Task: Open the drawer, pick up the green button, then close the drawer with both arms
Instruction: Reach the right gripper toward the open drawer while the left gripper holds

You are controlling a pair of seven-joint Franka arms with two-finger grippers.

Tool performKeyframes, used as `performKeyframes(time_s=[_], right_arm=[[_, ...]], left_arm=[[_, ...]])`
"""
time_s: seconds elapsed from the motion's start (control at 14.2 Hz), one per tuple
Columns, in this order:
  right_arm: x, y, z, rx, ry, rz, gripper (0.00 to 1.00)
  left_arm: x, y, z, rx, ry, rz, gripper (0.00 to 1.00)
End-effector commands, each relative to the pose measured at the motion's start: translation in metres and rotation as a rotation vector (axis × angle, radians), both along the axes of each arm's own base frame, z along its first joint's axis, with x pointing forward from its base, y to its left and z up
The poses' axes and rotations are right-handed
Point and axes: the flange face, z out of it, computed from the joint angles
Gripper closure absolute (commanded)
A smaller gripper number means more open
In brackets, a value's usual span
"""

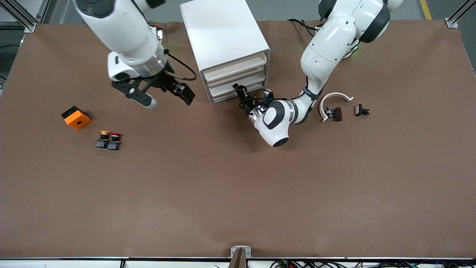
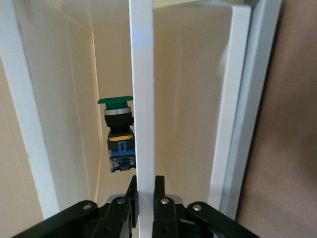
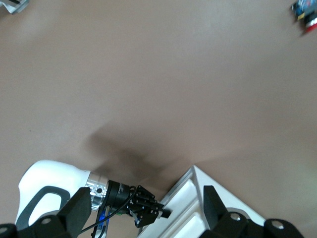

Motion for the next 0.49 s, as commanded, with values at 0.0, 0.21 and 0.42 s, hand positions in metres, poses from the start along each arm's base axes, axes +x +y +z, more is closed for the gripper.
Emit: performKeyframes(time_s=[0.0,0.21,0.42], right_arm=[[-0.003,0.032,-0.013,-0.003,-0.011,-0.022,0.0],[-0.002,0.054,-0.036,-0.001,-0.01,-0.054,0.0],[0.0,0.068,-0.062,-0.01,0.005,-0.095,0.0]], left_arm=[[0.028,0.01,0.0,0.034,-0.035,0.039,1.0],[0.041,0.015,0.005,0.019,-0.063,0.053,1.0],[0.062,0.03,0.003,0.034,-0.092,0.085,1.0]])
